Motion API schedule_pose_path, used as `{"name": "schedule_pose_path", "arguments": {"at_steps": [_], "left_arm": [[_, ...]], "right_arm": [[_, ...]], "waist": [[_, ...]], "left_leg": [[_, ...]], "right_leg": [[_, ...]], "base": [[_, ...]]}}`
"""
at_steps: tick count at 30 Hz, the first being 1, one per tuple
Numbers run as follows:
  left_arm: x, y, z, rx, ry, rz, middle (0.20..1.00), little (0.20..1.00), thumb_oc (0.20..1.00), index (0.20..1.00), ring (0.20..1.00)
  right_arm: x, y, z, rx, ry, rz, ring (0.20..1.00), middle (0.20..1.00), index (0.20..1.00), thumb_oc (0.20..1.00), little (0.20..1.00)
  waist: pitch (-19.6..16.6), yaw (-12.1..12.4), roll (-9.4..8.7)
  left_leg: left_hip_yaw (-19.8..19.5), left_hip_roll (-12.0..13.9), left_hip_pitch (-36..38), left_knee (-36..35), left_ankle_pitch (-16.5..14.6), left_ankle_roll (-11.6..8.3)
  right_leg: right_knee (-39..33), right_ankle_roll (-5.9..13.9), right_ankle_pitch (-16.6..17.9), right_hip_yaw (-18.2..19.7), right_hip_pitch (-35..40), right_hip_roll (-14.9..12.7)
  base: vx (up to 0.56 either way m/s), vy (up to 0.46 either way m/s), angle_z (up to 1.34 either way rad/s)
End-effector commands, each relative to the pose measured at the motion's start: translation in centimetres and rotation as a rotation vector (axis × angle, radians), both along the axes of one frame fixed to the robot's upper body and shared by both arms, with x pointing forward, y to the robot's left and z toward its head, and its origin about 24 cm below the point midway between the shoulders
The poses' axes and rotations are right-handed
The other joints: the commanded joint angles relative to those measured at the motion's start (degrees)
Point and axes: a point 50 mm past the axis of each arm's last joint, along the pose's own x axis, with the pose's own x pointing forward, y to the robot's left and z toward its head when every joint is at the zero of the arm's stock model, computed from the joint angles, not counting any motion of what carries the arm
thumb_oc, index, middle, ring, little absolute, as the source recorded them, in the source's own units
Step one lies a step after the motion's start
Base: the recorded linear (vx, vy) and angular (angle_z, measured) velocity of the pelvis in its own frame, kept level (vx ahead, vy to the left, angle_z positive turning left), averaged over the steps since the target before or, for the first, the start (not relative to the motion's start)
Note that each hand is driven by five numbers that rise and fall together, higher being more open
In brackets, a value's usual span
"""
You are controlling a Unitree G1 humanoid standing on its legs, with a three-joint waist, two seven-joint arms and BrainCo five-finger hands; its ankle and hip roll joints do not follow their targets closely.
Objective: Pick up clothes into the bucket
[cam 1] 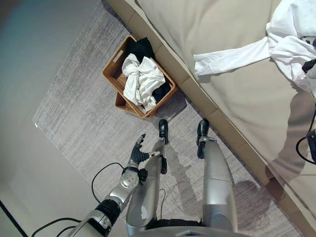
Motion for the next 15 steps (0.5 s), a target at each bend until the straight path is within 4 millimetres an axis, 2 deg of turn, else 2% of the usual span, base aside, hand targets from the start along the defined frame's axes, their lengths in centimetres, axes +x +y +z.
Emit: {"name": "schedule_pose_path", "arguments": {"at_steps": [1, 7, 8, 9, 15], "left_arm": [[0.0, -0.5, -0.2, -0.038, 0.021, -0.002, 1.000, 1.000, 1.000, 1.000, 1.000], [0.1, -0.8, -0.3, -0.066, 0.038, -0.015, 1.000, 1.000, 1.000, 1.000, 1.000], [0.2, -0.9, -0.1, -0.075, 0.035, -0.019, 1.000, 1.000, 1.000, 1.000, 1.000], [0.2, -0.9, -0.1, -0.079, 0.034, -0.025, 1.000, 1.000, 1.000, 1.000, 1.000], [0.3, -0.4, -0.2, -0.073, 0.043, -0.018, 1.000, 1.000, 1.000, 1.000, 1.000]], "right_arm": [[-1.8, -1.7, 3.4, -0.056, -0.018, -0.041, 1.000, 1.000, 1.000, 1.000, 1.000], [-1.4, -1.7, 2.7, 0.011, 0.052, 0.051, 1.000, 1.000, 1.000, 1.000, 1.000], [-1.1, -1.4, 2.5, 0.019, 0.063, 0.098, 0.896, 0.896, 0.896, 0.896, 0.896], [-1.2, -1.5, 2.4, 0.029, 0.068, 0.106, 0.200, 0.200, 0.200, 0.200, 0.200], [-0.4, 0.3, 3.0, 0.019, 0.016, 0.227, 0.200, 0.200, 0.200, 0.200, 0.200]], "waist": [[-0.37, -1.15, 1.25], [-0.37, -0.99, 1.51], [-0.37, -1.04, 1.47], [-0.37, -1.03, 1.40], [-0.37, -1.18, 0.22]], "left_leg": [[-0.39, 1.73, 0.76, 2.95, -3.10, -0.61], [-0.10, 1.60, -1.77, 3.52, -2.88, -0.63], [-0.11, 1.54, -2.10, 3.74, -2.86, -0.64], [-0.16, 1.45, -2.28, 3.89, -2.85, -0.63], [-0.63, 1.42, -2.11, 3.98, -2.70, -0.68]], "right_leg": [[-5.48, 3.78, 4.42, 0.03, 3.31, -0.52], [-4.21, 3.68, 4.39, 0.02, 0.31, -0.63], [-4.07, 3.64, 4.43, 0.05, 0.03, -0.67], [-3.97, 3.61, 4.37, -0.03, -0.11, -0.72], [-5.20, 3.64, 4.80, -0.89, 0.81, -0.77]], "base": [[-0.01, -0.035, 0.00], [0.00, -0.021, -0.01], [0.00, 0.000, 0.00], [0.00, 0.000, 0.00], [0.00, 0.000, 0.01]]}}
